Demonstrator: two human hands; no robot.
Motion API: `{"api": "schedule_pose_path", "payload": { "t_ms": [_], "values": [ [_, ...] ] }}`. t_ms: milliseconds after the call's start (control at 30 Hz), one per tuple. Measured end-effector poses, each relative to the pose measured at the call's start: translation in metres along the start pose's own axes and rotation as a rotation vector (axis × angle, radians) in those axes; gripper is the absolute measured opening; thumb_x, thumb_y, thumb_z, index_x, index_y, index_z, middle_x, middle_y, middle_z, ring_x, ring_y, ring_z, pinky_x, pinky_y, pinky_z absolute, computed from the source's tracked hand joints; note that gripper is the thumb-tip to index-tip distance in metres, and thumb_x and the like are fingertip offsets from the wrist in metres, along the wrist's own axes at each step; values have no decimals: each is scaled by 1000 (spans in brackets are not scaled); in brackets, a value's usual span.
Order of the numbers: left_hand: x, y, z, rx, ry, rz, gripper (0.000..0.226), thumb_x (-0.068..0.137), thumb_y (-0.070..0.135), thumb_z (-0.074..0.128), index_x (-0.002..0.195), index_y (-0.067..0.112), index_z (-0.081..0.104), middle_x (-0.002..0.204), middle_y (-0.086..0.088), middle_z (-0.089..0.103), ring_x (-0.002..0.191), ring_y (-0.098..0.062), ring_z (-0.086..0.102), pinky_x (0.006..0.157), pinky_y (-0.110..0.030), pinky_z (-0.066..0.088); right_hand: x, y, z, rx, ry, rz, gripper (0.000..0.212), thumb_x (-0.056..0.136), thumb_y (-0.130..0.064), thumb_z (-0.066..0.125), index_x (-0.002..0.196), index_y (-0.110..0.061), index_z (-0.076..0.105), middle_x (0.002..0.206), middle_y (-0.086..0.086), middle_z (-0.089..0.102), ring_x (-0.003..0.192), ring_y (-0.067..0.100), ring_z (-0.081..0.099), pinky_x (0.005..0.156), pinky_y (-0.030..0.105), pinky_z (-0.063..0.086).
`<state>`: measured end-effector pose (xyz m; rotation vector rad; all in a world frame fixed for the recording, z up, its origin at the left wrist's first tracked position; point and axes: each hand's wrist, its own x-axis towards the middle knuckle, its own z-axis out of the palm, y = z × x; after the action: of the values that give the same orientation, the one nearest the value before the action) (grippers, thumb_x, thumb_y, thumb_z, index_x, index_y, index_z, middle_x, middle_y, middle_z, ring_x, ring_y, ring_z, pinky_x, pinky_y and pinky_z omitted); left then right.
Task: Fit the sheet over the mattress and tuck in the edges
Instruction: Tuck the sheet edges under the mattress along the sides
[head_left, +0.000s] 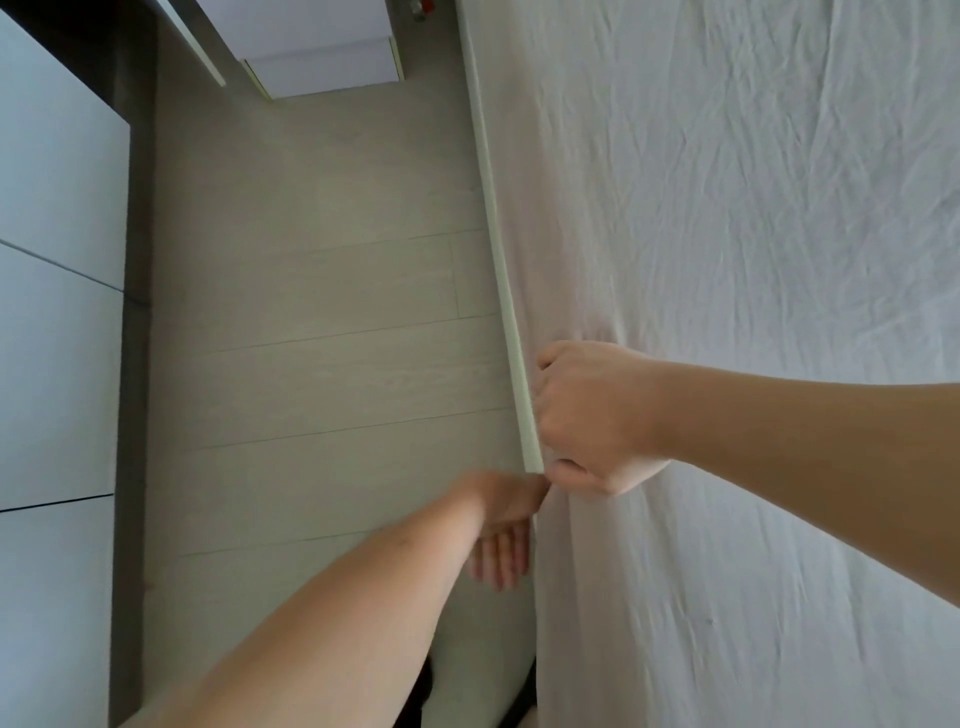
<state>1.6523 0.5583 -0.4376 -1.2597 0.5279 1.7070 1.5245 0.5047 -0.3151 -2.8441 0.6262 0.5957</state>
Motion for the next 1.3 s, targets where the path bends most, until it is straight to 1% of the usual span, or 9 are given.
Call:
{"api": "schedule_pose_path", "payload": {
  "t_ms": [67,167,333,533,667,900,1033,1200,1300],
  "values": [
    [13,-5,-10,295,119,-51,46,106,31,32,90,-3,58,135,-25,61,113,-37,66,100,-45,49,5,-2,7,2,-35,32,50,92,-43,30,48,-21,42,52,-5,48,56,17,40,83,34,31],
    [9,-7,-29,367,409,315,27,101,15,42,82,8,59,103,-14,73,75,-27,67,65,-30,53,10,-9,19,31,-38,90,47,90,-44,29,54,-22,50,59,-6,54,68,19,47,95,35,34],
    [-17,-11,-33,-348,429,805,27,98,9,38,98,8,64,89,-13,69,75,-27,64,58,-30,53,10,-25,32,135,123,289,39,85,-40,36,83,-23,71,89,-4,67,100,24,58,113,41,31],
    [12,-33,-3,-256,440,814,21,92,3,48,104,1,65,81,-14,65,63,-20,61,60,-33,53,-16,-84,50,283,470,870,52,89,-33,61,133,-7,56,141,10,48,143,31,34,122,53,18],
    [24,-42,-1,102,577,794,19,91,11,52,80,5,66,73,-16,70,62,-28,66,60,-38,58,-30,-105,65,361,512,954,59,94,-37,59,146,-12,48,149,6,42,149,28,28,125,49,12],
    [39,-39,6,147,883,722,20,93,14,53,85,7,69,90,-20,73,80,-33,69,66,-30,47,-21,-106,65,224,490,886,56,91,-35,53,141,-12,49,144,7,44,145,29,31,119,54,19],
    [55,-42,36,-443,726,694,26,97,10,53,71,11,53,69,-12,60,43,-20,53,45,-30,46,-22,-114,69,103,445,568,30,85,-25,56,111,-15,67,127,5,59,130,30,49,116,52,27],
    [53,-51,63,-658,673,812,30,101,10,48,75,24,50,92,-7,61,84,-23,63,84,-44,61,-34,-130,68,72,247,326,26,84,-33,45,77,-24,69,83,-6,64,98,23,61,120,53,24],
    [48,-60,69,-761,524,883,27,101,11,42,81,17,60,79,-6,58,67,-19,55,62,-30,51,-34,-141,62,-8,-11,220,48,85,-42,26,74,-30,71,79,-14,65,98,16,60,122,49,17]
  ]
}}
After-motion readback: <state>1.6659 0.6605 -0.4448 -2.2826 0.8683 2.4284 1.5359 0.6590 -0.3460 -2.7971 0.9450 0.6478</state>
